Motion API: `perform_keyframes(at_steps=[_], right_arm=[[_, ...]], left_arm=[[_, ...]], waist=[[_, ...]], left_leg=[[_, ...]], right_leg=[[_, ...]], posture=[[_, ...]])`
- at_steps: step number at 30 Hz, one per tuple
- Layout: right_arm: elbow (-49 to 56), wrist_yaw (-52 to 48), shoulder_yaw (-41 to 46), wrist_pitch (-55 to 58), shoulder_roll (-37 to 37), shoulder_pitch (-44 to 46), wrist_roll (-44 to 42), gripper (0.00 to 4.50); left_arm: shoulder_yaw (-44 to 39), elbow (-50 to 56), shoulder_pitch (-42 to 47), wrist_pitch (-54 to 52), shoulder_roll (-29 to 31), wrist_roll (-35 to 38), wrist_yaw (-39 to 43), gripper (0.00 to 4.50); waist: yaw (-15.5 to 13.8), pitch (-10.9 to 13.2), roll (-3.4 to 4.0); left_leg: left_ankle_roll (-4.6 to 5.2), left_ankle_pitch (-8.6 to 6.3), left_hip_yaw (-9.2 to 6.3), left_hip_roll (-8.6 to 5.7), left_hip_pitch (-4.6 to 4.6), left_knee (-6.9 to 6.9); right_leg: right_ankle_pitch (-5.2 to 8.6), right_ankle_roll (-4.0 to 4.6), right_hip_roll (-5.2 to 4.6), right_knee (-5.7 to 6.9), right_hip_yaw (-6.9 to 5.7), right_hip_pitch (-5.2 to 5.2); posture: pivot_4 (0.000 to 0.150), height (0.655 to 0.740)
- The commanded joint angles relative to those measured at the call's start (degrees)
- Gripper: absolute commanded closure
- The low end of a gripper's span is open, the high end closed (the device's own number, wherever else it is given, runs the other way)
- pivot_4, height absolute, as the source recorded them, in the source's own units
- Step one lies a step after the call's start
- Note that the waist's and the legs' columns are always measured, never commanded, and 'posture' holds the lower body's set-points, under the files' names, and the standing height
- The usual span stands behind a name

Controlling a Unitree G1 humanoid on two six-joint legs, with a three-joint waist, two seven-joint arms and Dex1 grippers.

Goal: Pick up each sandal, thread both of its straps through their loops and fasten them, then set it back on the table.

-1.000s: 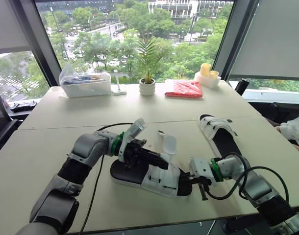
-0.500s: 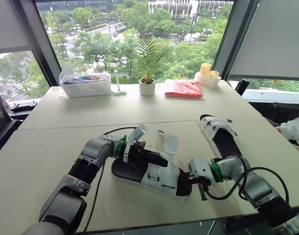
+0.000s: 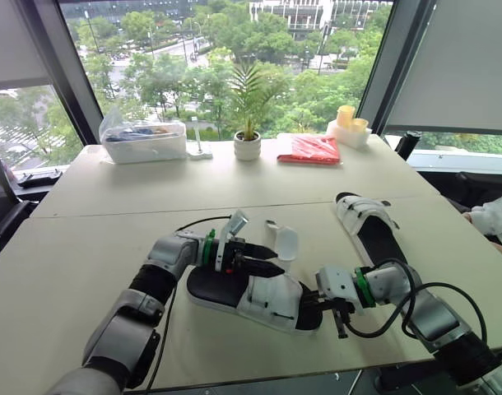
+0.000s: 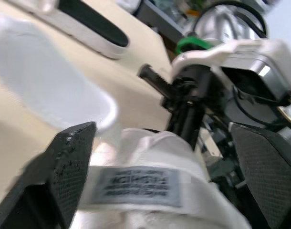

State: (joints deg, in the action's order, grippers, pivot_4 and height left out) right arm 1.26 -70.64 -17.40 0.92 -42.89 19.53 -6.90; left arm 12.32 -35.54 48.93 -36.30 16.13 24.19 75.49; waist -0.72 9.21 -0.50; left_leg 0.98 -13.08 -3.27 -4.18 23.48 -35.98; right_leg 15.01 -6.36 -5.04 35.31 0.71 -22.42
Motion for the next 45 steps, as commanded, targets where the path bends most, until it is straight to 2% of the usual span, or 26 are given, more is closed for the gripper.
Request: perform_keyframes(at_steps=[1,9,13,17,22,25,31,32,45], right_arm=[[-2.1,-0.5,-2.4,1.8,-0.9,-1.8,3.3,4.50],[-2.8,-0.6,-2.6,1.4,-0.6,-1.3,3.5,4.50],[-2.8,-0.6,-2.5,1.3,-0.7,-1.3,3.6,4.50],[-2.6,-0.5,-2.4,1.4,-0.8,-1.5,3.5,4.50],[-2.6,-0.4,-2.5,1.4,-0.7,-1.4,3.5,4.50],[-2.7,-0.4,-2.5,1.4,-0.6,-1.3,3.5,4.50],[-3.3,-0.4,-2.7,1.3,-0.4,-0.9,3.7,4.50],[-3.4,-0.4,-2.7,1.2,-0.4,-0.8,3.7,4.50],[-3.7,-0.3,-2.6,1.0,-0.6,-0.6,3.7,4.50]], left_arm=[[-3.2,-3.7,2.3,4.4,-0.8,-2.4,-5.6,0.03],[-9.1,-17.0,9.8,10.8,-2.7,-4.7,-14.6,0.03],[-9.2,-20.0,11.4,9.1,-3.2,-5.9,-12.2,0.03],[-7.3,-18.7,11.0,4.0,-3.1,-6.7,-6.2,0.03],[-6.2,-18.4,10.3,4.2,-3.0,-9.1,-4.8,0.03],[-5.9,-17.3,9.9,3.6,-2.7,-9.6,-2.9,0.88],[-6.5,-13.2,9.3,-1.1,-1.6,-8.1,2.1,4.07],[-6.8,-12.1,9.1,-1.5,-1.4,-7.7,2.9,4.48],[-14.4,-1.1,8.1,-9.5,1.2,3.0,5.6,4.48]], waist=[[0.0,0.0,-0.01],[0.0,0.1,-0.11],[0.0,0.1,-0.11],[0.0,0.1,-0.11],[0.0,0.1,-0.11],[0.0,0.1,-0.11],[0.1,0.1,-0.11],[0.1,0.1,-0.11],[0.1,0.1,-0.11]], left_leg=[[0.00,0.00,0.00,0.00,0.00,-0.01],[-0.01,0.00,-0.02,-0.01,0.01,-0.04],[-0.01,0.00,-0.02,-0.04,0.01,-0.04],[0.00,0.00,-0.01,-0.04,0.05,-0.04],[-0.01,0.00,-0.02,-0.04,0.05,-0.07],[-0.01,0.00,-0.02,-0.04,0.05,-0.07],[-0.01,0.00,-0.02,-0.04,0.05,-0.06],[-0.01,0.00,-0.02,-0.04,0.05,-0.06],[-0.02,0.01,-0.03,-0.03,0.06,-0.07]], right_leg=[[0.00,0.00,0.00,0.00,0.00,0.00],[-0.04,-0.08,0.03,0.02,-0.06,-0.02],[-0.10,-0.19,0.04,0.03,-0.08,0.07],[-0.10,-0.19,0.05,0.12,-0.09,0.09],[-0.10,-0.19,0.05,0.16,-0.09,0.09],[-0.10,-0.19,0.05,0.16,-0.08,0.08],[-0.10,-0.18,0.04,0.16,-0.08,0.09],[-0.10,-0.18,0.04,0.16,-0.08,0.09],[-0.10,-0.18,0.03,0.18,-0.06,0.05]], posture=[[0.150,0.7400],[0.150,0.7400],[0.150,0.7400],[0.150,0.7400],[0.150,0.7400],[0.150,0.7400],[0.150,0.7400],[0.150,0.7400],[0.150,0.7400]])
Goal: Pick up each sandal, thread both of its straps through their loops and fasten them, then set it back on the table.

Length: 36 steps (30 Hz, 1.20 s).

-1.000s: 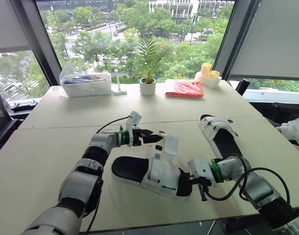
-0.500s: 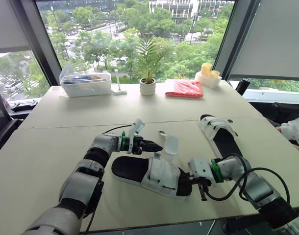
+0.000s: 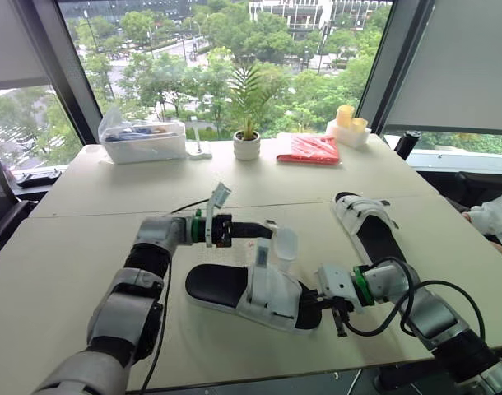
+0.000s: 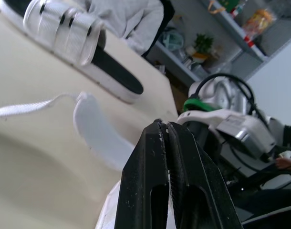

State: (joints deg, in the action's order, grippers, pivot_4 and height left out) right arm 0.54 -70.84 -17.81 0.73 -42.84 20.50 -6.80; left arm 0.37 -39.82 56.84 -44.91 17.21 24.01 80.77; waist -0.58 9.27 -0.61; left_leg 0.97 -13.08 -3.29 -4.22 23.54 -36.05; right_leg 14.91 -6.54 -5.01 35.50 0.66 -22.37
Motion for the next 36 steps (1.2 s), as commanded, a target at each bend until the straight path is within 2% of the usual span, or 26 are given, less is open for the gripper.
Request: perform_keyframes(at_steps=[1,18,26,31,36], right_arm=[[-2.9,-0.1,-2.2,1.3,-0.6,-1.6,3.6,4.50],[-2.0,-0.2,-2.0,1.6,-0.8,-2.1,3.5,4.50],[-1.8,-0.1,-2.0,1.6,-1.0,-2.4,3.5,4.50],[-1.9,-0.1,-2.0,1.5,-0.9,-2.2,3.5,4.50],[-2.0,-0.2,-2.1,1.5,-0.9,-2.2,3.6,4.50]], left_arm=[[-2.7,3.5,0.1,-0.8,0.0,3.5,-0.1,4.48],[-2.4,-6.7,1.5,12.6,-4.2,-0.9,-7.6,4.48],[3.2,-9.9,-1.7,19.2,-3.5,-8.8,-8.8,4.48],[7.2,-9.7,-3.6,23.4,-2.4,-13.8,-8.5,2.67],[10.9,-10.8,-4.8,33.5,-1.5,-19.5,-10.5,0.11]], waist=[[0.0,0.0,0.00],[-0.1,0.0,0.00],[-0.1,0.0,0.01],[-0.1,0.0,0.01],[-0.1,0.0,0.01]], left_leg=[[0.00,0.00,0.00,0.00,0.00,-0.02],[-0.02,0.01,0.00,-0.01,-0.01,-0.07],[-0.03,0.00,0.00,-0.01,-0.01,-0.06],[-0.02,0.01,0.00,-0.01,-0.01,-0.04],[-0.10,-0.04,0.00,-0.01,-0.01,-0.03]], right_leg=[[0.00,0.00,0.00,0.00,0.00,0.00],[0.00,0.00,0.00,0.04,0.00,0.00],[-0.01,0.00,0.00,0.04,0.00,0.01],[-0.01,0.00,0.00,0.04,0.01,0.01],[0.00,0.00,-0.02,0.04,0.01,-0.02]], posture=[[0.150,0.7400],[0.150,0.7400],[0.150,0.7400],[0.150,0.7400],[0.150,0.7400]])
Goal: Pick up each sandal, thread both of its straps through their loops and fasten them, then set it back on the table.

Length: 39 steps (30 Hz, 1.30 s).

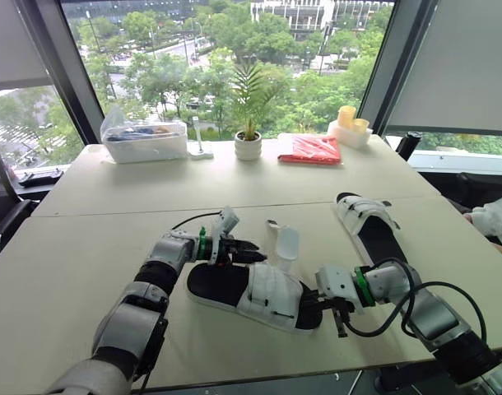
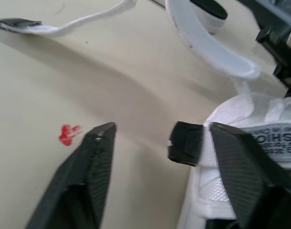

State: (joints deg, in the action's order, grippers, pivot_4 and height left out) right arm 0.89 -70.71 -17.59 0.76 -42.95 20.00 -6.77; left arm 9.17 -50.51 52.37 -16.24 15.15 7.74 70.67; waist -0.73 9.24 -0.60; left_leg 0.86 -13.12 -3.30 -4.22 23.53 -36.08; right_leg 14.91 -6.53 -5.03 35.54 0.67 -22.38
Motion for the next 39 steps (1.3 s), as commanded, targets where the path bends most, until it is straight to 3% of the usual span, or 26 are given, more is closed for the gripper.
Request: perform_keyframes(at_steps=[1,8,12,15,20,25,28,35,39], right_arm=[[-2.4,-0.4,-2.3,1.4,-0.8,-1.6,3.5,4.50],[-2.7,-0.3,-2.3,1.3,-0.7,-1.4,3.6,4.50],[-3.0,-0.3,-2.4,1.3,-0.4,-1.2,3.7,4.50],[-3.1,-0.2,-2.4,1.2,-0.3,-1.2,3.8,4.50],[-3.3,-0.1,-2.4,1.1,0.1,-1.0,3.9,4.50],[-3.4,0.0,-2.3,1.1,0.2,-0.8,4.0,4.50],[-3.5,0.1,-2.4,1.2,0.3,-0.8,4.1,4.50],[-3.4,0.5,-2.2,1.4,0.4,-0.8,4.2,4.50],[-3.0,0.6,-2.3,1.5,0.4,-1.2,4.2,4.50]], left_arm=[[2.3,-0.5,-0.2,6.1,0.6,-3.7,-0.4,0.04],[7.2,-5.1,0.9,19.3,1.9,-12.9,-6.6,0.04],[5.8,-10.6,4.1,19.7,1.0,-14.4,-15.0,0.04],[1.7,-13.4,6.6,17.2,-0.1,-11.1,-17.2,0.04],[-7.8,-14.5,10.7,9.1,-1.7,-2.0,-14.7,0.04],[-13.7,-11.3,13.5,-5.9,-2.1,6.0,-5.6,0.04],[-10.7,-6.5,11.6,-11.7,-2.0,6.0,0.5,0.04],[-5.8,-1.2,8.0,-21.8,-3.6,5.7,3.7,0.04],[-4.6,-3.4,8.5,-23.1,-6.4,5.2,2.8,0.04]], waist=[[0.0,0.0,0.01],[0.0,-0.1,-0.05],[0.0,-0.1,-0.06],[0.0,-0.1,-0.07],[0.0,-0.1,-0.17],[0.1,-0.1,-0.20],[0.2,-0.1,-0.19],[0.2,-0.1,-0.19],[0.1,-0.1,-0.19]], left_leg=[[-0.01,-0.01,0.00,0.00,0.00,0.00],[-0.01,-0.01,0.00,0.00,-0.03,0.01],[0.07,0.03,0.00,-0.01,-0.04,0.00],[0.10,0.05,-0.02,0.00,-0.06,-0.03],[0.12,0.06,-0.02,-0.01,-0.04,-0.11],[0.12,0.07,-0.01,-0.02,-0.02,-0.11],[0.11,0.08,-0.01,-0.02,-0.03,-0.13],[0.06,0.11,-0.01,-0.01,-0.04,-0.14],[0.06,0.11,-0.02,-0.01,-0.04,-0.15]], right_leg=[[0.00,0.00,0.00,0.00,0.00,0.00],[0.00,0.00,-0.01,-0.03,0.00,0.00],[0.00,0.00,0.00,-0.02,0.00,0.02],[0.00,-0.01,0.02,0.00,-0.06,0.01],[0.00,-0.04,0.04,0.13,-0.16,0.02],[0.01,-0.06,0.08,0.29,-0.20,0.02],[0.02,-0.07,0.21,0.39,-0.20,0.01],[0.03,-0.06,0.23,0.49,-0.11,-0.05],[0.03,-0.06,0.15,0.48,-0.10,-0.04]], posture=[[0.150,0.7400],[0.150,0.7400],[0.150,0.7400],[0.150,0.7400],[0.150,0.7400],[0.150,0.7400],[0.150,0.7400],[0.150,0.7400],[0.150,0.7400]])
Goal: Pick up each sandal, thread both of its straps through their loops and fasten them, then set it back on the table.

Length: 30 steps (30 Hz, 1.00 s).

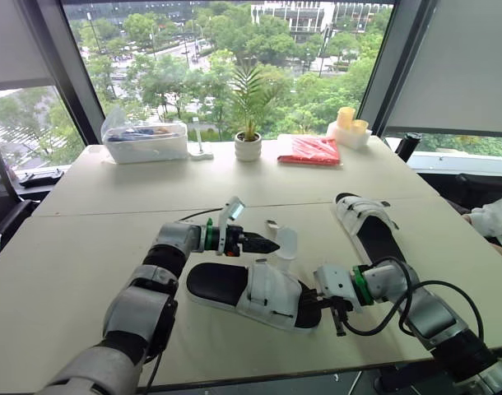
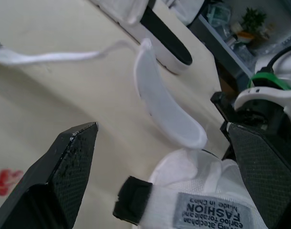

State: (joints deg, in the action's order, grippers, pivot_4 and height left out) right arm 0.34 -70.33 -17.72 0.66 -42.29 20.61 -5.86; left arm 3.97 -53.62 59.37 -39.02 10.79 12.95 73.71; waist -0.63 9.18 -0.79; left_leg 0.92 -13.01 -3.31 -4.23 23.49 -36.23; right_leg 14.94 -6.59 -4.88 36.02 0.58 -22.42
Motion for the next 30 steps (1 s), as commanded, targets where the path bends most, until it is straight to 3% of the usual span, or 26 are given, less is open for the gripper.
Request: perform_keyframes(at_steps=[1,9,16,22,26,30], right_arm=[[-2.4,0.3,-2.2,1.6,-0.3,-1.9,3.3,4.50],[-1.5,0.7,-2.6,1.9,-0.1,-2.5,3.6,4.50],[-1.2,0.9,-2.6,1.8,-0.4,-3.0,3.5,4.50],[-1.3,1.0,-2.6,1.8,-0.4,-2.8,3.5,4.50],[-1.5,0.9,-2.4,1.7,-0.5,-2.5,3.4,4.50],[-1.7,0.8,-2.2,1.5,-0.7,-2.4,3.3,4.50]], left_arm=[[0.2,-1.5,2.2,-0.2,-2.9,0.3,-0.8,0.04],[-8.4,-12.6,9.6,3.3,-10.4,3.3,-10.4,0.04],[-15.2,-15.7,12.8,4.0,-11.7,5.9,-14.7,0.04],[-9.8,-14.0,11.3,4.8,-11.0,0.9,-8.7,0.04],[-4.8,-9.4,6.9,3.4,-7.7,-1.6,-2.7,0.04],[-4.2,-6.8,3.5,4.3,-3.1,-2.1,-3.1,0.04]], waist=[[0.0,0.0,0.00],[-0.1,0.0,-0.02],[-0.1,0.0,-0.04],[0.0,0.0,0.01],[0.1,0.0,0.01],[0.0,0.0,0.01]], left_leg=[[0.00,0.00,0.00,0.00,0.00,0.00],[-0.01,0.00,0.00,0.00,0.00,0.01],[-0.02,0.00,0.00,-0.01,0.00,0.01],[-0.05,0.02,0.01,-0.03,0.00,0.06],[-0.05,0.02,0.00,-0.02,0.00,0.06],[-0.06,0.02,0.00,-0.01,0.00,0.06]], right_leg=[[0.00,0.00,-0.06,0.00,0.00,0.00],[0.01,-0.01,-0.08,-0.01,-0.04,-0.01],[0.01,-0.03,-0.07,0.00,-0.06,-0.01],[0.01,-0.04,0.00,0.01,-0.06,-0.03],[0.01,-0.04,0.08,0.01,-0.04,-0.03],[0.01,-0.03,-0.03,0.02,0.02,-0.06]], posture=[[0.150,0.7400],[0.150,0.7400],[0.150,0.7400],[0.150,0.7400],[0.150,0.7400],[0.150,0.7400]])
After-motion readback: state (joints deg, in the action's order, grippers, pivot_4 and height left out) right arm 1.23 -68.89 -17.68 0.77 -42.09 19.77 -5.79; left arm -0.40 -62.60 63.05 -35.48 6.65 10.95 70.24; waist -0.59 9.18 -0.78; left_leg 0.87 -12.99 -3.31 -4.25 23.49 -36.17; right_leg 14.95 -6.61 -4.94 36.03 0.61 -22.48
